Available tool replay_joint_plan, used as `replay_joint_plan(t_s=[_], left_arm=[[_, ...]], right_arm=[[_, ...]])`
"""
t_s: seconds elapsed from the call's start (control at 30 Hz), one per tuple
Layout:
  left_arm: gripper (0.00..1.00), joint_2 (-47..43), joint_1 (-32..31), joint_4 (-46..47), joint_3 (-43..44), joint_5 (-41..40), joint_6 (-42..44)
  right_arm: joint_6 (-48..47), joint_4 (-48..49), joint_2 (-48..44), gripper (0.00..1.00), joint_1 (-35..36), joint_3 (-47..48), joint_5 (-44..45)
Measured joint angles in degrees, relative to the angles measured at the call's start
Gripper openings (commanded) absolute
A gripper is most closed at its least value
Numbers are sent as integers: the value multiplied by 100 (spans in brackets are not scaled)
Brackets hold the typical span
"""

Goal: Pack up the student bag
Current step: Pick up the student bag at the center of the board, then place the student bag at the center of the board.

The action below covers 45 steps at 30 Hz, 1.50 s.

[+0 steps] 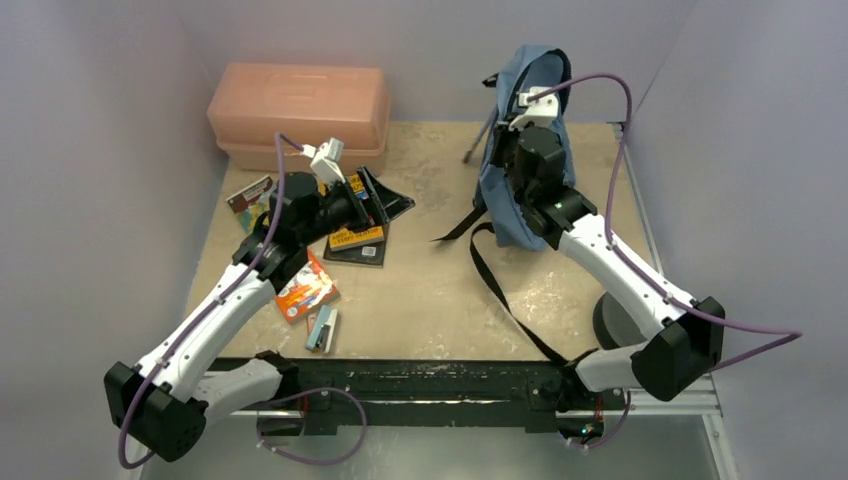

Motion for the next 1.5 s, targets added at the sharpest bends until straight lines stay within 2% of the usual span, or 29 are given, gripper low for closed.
replay_joint_plan(t_s=[0.07, 0.2, 0.33, 0.4, 0.5, 0.67, 0.8, 0.93, 0.97, 1.03, 1.07, 1.13, 1.2, 1.23, 1.3, 1.5], left_arm=[[92, -192, 0, -144, 181, -24, 31], [92, -492, 0, -334, 350, -17, 20], [95, -715, 0, -520, 345, -13, -138], [99, -791, 0, -468, 267, 22, -297], [100, -802, 0, -317, -22, 122, -538], [100, -426, 0, -393, -404, 144, -765], [100, -92, -17, -518, -455, 0, -802], [100, 142, -63, -509, -450, -63, -796], [92, 201, -72, -522, -431, -92, -782], [68, 310, -81, -608, -354, -166, -730], [57, 358, -81, -667, -319, -195, -699], [44, 411, -81, -739, -313, -267, -555], [29, 424, -81, -785, -317, -341, -393], [18, 424, -81, -780, -326, -354, -308], [0, 424, -81, -765, -367, -374, -98], [0, 387, -81, -748, -643, -306, 859]], right_arm=[[-280, 197, -48, 0, -81, 170, -306], [-632, 535, -302, 0, -55, 2, -1506], [-817, 896, -903, 0, 323, -1071, -2310], [-903, 1102, -1200, 0, 715, -1766, -2533], [-977, 1257, -1462, 0, 1071, -2455, -2767], [-1040, 1344, -1716, 0, 1189, -3165, -2813], [-1075, 1344, -1740, 0, 1366, -3405, -2754], [-535, 1298, -1652, 0, 1679, -3414, -2459], [-424, 1281, -1624, 2, 1766, -3414, -2350], [-275, 1237, -1580, 16, 1921, -3412, -2170], [-210, 1198, -1552, 25, 1991, -3399, -2107], [-83, 1043, -1482, 51, 2085, -3314, -2057], [55, 850, -1388, 62, 2140, -3185, -2092], [98, 756, -1349, 67, 2146, -3123, -2120], [203, 435, -1279, 72, 2159, -2940, -2221], [599, -544, -1543, 73, 1860, -2649, -2693]])
